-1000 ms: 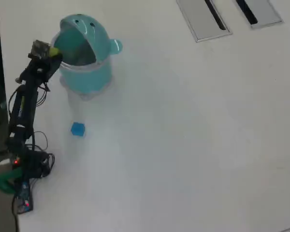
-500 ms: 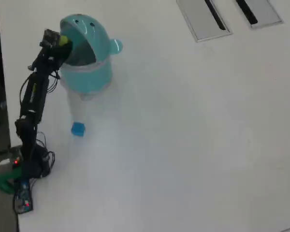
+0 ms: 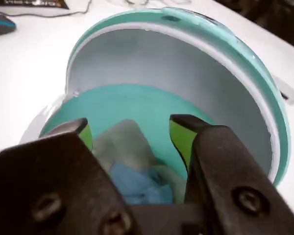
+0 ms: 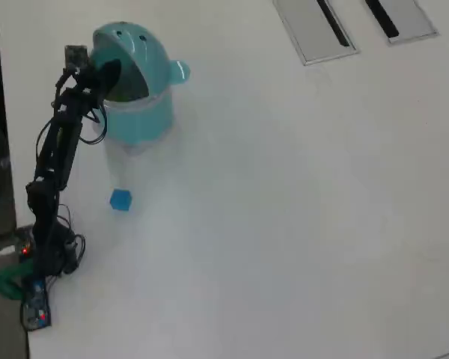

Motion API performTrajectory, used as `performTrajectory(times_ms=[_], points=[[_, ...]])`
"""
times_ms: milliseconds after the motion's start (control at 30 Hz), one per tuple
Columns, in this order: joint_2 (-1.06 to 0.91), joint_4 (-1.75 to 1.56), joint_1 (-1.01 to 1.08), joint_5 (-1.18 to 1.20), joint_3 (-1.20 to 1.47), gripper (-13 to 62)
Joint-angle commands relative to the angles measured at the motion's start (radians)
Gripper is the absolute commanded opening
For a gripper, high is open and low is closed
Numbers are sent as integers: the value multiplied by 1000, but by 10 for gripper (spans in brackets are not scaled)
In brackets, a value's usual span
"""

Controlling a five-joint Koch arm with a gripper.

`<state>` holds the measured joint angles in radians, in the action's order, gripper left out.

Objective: Grasp RGB lego blocks and put them in the bin one by one.

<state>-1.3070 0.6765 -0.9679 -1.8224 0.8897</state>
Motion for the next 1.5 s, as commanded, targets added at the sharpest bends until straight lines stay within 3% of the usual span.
performTrajectory(times_ms=[0,167,767,1000,1467], points=[[-57,-57,8,-9,-87,301],[-150,-25,8,21,34,301],[-723,-46,170,57,876,301],[-847,21,281,57,1035,301],[-982,184,265,5,1321,300]])
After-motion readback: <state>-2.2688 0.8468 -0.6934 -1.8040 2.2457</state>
